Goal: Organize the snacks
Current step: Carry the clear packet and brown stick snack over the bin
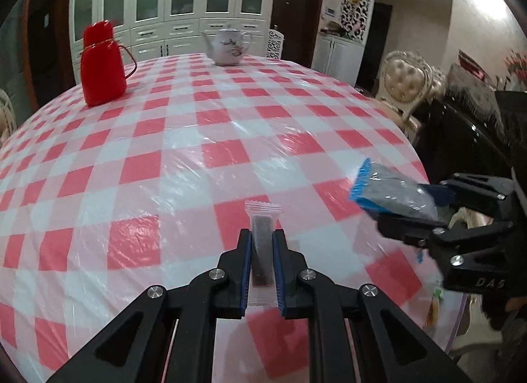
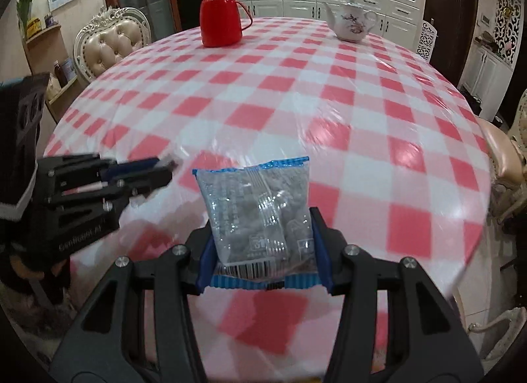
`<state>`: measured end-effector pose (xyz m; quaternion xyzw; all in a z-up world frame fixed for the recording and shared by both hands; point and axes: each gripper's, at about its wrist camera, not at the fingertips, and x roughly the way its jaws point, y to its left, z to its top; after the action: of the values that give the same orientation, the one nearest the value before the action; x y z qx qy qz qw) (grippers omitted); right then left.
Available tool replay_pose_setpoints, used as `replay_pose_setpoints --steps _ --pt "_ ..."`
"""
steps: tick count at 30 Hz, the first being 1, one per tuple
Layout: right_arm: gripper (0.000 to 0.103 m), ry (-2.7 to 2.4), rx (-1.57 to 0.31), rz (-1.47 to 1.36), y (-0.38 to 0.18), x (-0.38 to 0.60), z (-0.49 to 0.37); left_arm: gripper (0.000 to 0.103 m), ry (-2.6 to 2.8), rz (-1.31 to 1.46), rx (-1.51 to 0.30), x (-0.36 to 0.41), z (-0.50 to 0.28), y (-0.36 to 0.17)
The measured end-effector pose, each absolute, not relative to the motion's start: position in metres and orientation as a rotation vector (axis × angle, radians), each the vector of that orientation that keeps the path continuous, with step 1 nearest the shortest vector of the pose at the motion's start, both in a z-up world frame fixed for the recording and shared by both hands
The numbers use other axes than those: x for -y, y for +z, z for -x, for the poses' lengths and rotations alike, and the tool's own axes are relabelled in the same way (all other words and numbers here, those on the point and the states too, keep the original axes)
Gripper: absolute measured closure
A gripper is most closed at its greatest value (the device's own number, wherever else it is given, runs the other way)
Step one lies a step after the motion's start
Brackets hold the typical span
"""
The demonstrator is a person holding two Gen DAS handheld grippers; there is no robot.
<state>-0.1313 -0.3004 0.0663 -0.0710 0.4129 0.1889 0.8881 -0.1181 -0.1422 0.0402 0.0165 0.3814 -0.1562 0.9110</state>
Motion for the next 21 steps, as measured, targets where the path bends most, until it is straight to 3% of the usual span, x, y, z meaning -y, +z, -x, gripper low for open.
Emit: replay_pose_setpoints --steps 21 --pt "0.049 0.262 -0.983 0.244 0.07 0.394 0.217 0.09 -0.433 -0.261 -0.738 0.23 0.165 0.054"
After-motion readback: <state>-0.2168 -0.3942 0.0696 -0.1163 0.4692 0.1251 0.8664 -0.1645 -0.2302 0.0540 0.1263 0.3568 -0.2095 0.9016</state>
